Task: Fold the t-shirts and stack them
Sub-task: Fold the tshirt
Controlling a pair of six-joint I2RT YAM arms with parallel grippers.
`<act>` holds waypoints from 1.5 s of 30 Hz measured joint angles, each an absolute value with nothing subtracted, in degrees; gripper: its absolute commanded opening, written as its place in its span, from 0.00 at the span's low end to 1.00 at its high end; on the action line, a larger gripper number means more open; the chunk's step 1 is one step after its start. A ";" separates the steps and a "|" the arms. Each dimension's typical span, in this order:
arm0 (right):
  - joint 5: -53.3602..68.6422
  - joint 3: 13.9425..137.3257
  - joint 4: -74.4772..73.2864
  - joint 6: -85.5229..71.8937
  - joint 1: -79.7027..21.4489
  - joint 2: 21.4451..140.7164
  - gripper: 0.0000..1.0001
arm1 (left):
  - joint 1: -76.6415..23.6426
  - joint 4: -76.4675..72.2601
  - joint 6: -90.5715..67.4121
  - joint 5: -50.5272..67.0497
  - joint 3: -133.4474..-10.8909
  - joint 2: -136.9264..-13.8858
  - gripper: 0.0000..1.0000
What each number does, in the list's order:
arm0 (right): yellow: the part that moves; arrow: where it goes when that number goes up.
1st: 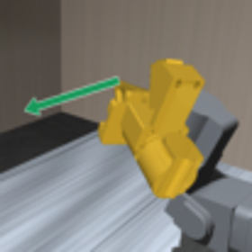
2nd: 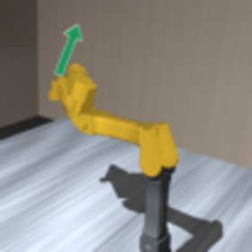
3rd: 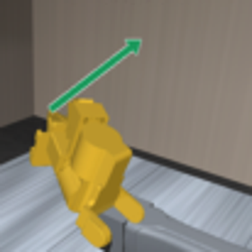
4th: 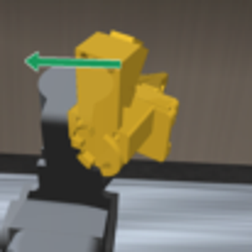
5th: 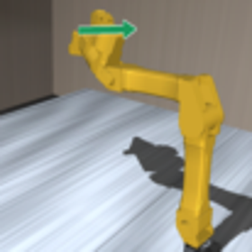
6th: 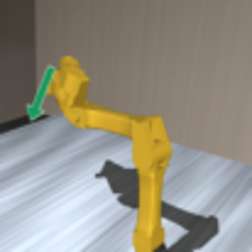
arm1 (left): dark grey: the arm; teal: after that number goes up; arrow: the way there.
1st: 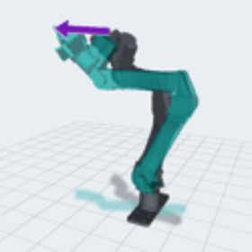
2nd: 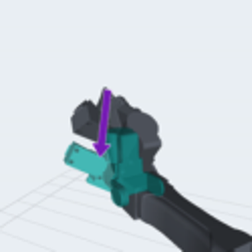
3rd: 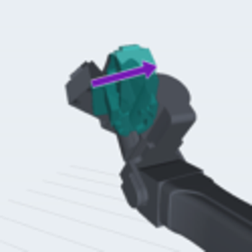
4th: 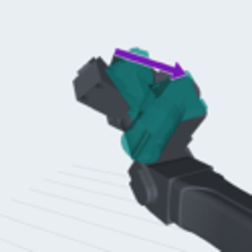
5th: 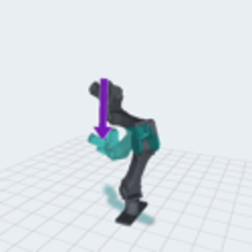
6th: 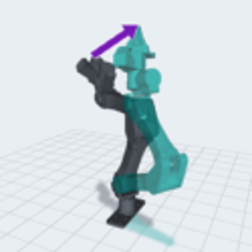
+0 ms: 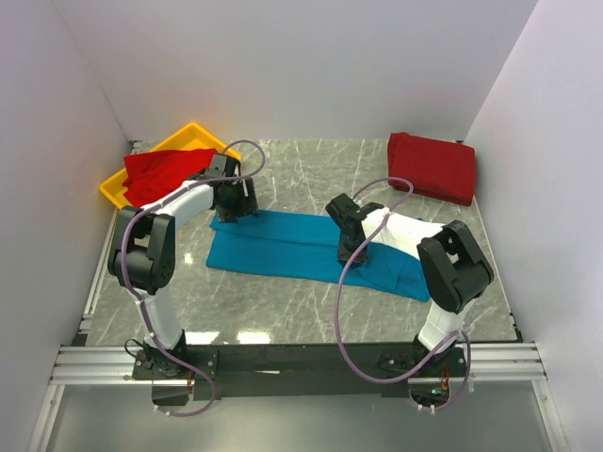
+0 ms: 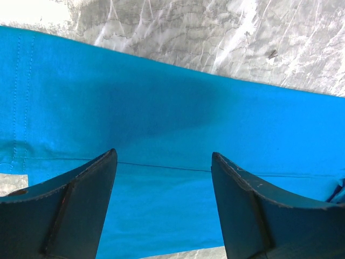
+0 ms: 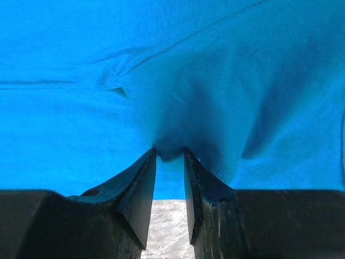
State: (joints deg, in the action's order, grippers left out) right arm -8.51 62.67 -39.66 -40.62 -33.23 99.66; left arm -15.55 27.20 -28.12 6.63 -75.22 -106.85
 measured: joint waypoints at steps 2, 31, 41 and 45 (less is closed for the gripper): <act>-8.49 62.63 -39.64 -40.62 -33.23 100.31 0.34 | -15.57 27.22 -28.12 6.63 -75.20 -106.85 0.76; -6.66 62.59 -40.40 -41.56 -33.23 99.29 0.00 | -15.57 27.16 -28.12 6.63 -74.56 -106.74 0.76; -4.78 62.59 -40.18 -42.09 -33.23 98.61 0.00 | -15.57 27.22 -28.12 6.63 -74.35 -106.74 0.76; -4.40 62.81 -40.12 -42.13 -33.23 98.72 0.00 | -15.57 27.22 -28.12 6.63 -74.37 -106.74 0.76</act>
